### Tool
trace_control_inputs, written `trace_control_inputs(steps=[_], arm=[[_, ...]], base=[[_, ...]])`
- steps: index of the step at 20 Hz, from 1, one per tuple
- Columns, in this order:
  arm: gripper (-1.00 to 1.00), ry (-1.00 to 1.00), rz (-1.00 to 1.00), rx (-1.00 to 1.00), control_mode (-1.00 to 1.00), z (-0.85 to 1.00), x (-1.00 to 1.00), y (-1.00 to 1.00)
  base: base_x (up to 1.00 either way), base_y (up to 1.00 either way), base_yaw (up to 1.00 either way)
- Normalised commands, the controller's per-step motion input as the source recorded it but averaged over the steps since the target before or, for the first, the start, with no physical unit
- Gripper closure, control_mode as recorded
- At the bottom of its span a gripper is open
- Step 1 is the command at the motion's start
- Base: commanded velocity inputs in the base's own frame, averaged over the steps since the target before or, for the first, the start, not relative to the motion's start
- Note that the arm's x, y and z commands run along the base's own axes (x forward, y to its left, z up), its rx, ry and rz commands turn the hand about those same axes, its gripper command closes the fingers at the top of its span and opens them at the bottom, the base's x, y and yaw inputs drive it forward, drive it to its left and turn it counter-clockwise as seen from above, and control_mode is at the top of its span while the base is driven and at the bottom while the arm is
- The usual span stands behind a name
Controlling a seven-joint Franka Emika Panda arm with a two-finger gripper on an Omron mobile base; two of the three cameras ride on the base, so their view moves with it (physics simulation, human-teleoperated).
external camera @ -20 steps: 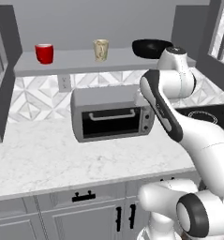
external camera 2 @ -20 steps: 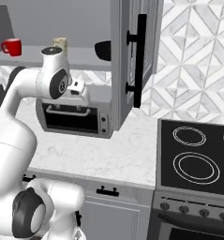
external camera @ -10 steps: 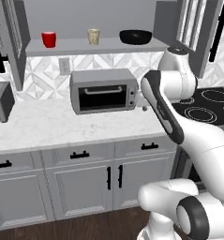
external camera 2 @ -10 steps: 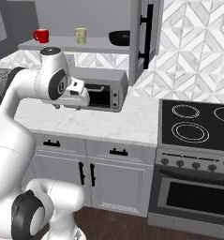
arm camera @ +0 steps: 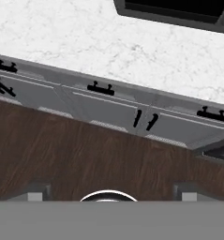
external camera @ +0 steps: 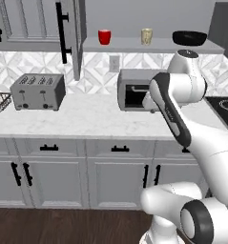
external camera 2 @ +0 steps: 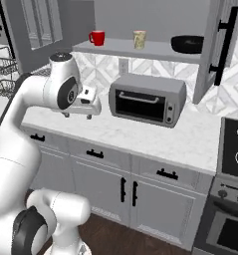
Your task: Gather all objects into one cabinet and sort the glasses and bowls to opposite sides.
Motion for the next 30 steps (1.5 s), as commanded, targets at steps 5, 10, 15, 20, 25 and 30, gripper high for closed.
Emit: trace_control_inputs(steps=[5, 10, 15, 20, 25, 30], arm=[[-1.00, 0.00, 0.00, 0.00, 1.00, 0.00, 0.00, 0.00], [-1.00, 0.00, 0.00, 0.00, 1.00, 0.00, 0.00, 0.00], [-1.00, 0.00, 0.00, 0.00, 1.00, 0.00, 0.00, 0.00], [-1.00, 0.00, 0.00, 0.00, 1.00, 0.00, 0.00, 0.00], [-1.00, 0.00, 0.00, 0.00, 1.00, 0.00, 0.00, 0.00], [-1.00, 0.00, 0.00, 0.00, 1.00, 0.00, 0.00, 0.00]], base=[[-0.14, 0.53, 0.57], [-0.10, 0.45, 0.44], [-0.06, 0.41, 0.32], [0.00, 0.63, 0.54], [0.00, 0.71, 0.66], [0.00, 0.73, 0.72]])
